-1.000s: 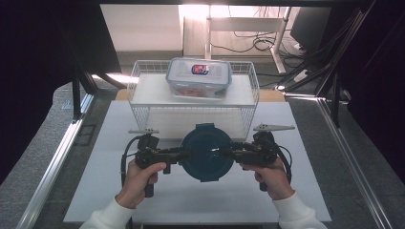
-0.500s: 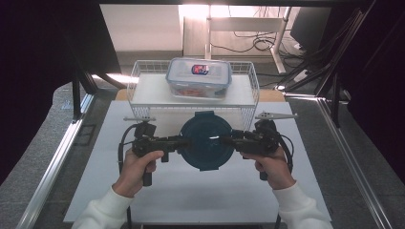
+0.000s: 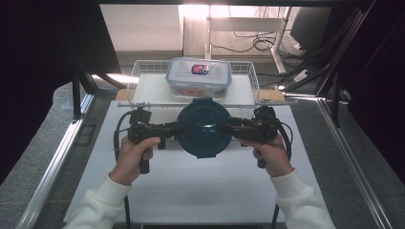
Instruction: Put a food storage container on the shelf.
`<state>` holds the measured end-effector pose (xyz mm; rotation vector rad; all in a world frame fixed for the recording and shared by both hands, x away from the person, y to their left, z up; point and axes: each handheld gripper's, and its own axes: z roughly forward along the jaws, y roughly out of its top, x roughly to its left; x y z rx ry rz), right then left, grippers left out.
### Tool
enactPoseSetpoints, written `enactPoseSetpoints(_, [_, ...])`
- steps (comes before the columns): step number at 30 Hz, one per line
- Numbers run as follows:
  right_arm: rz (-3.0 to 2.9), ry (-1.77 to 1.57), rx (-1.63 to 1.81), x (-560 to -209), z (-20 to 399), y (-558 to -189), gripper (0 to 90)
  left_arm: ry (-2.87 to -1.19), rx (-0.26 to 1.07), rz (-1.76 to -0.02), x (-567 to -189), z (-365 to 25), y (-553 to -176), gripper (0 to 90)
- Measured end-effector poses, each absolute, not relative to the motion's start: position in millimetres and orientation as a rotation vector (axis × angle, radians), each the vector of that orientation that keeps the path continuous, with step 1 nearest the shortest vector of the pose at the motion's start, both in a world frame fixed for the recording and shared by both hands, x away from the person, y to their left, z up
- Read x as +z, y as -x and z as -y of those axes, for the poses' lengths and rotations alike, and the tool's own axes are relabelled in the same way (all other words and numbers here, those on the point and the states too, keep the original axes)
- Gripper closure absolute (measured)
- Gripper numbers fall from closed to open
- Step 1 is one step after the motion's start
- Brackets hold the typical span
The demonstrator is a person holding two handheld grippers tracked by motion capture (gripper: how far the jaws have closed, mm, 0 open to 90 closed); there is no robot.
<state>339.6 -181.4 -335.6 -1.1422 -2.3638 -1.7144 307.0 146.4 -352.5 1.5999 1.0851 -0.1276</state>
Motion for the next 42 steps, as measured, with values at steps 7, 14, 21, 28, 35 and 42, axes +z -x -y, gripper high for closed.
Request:
enactPoseSetpoints(7, [2.365,1.125,-1.732,-319,179,-353,39.0,-1.603,-0.104,-1.069,-332,-150,-319,44.5])
enactPoseSetpoints(14, [2.374,1.11,-1.751,-301,176,-360,39.1,-1.602,-0.084,-1.05,-314,-154,-327,44.6])
enactPoseSetpoints(21, [2.388,1.094,-1.758,-281,171,-372,39.2,-1.588,-0.07,-1.047,-297,-158,-337,44.6])
enactPoseSetpoints(28, [2.397,1.09,-1.773,-264,165,-384,39.2,-1.581,-0.069,-1.043,-282,-164,-349,44.5])
enactPoseSetpoints(35, [2.379,1.108,-1.785,-251,160,-397,39.2,-1.595,-0.07,-1.032,-267,-168,-367,44.4])
enactPoseSetpoints(42, [2.378,1.127,-1.783,-237,160,-412,39.2,-1.596,-0.083,-1.033,-255,-168,-383,44.4])
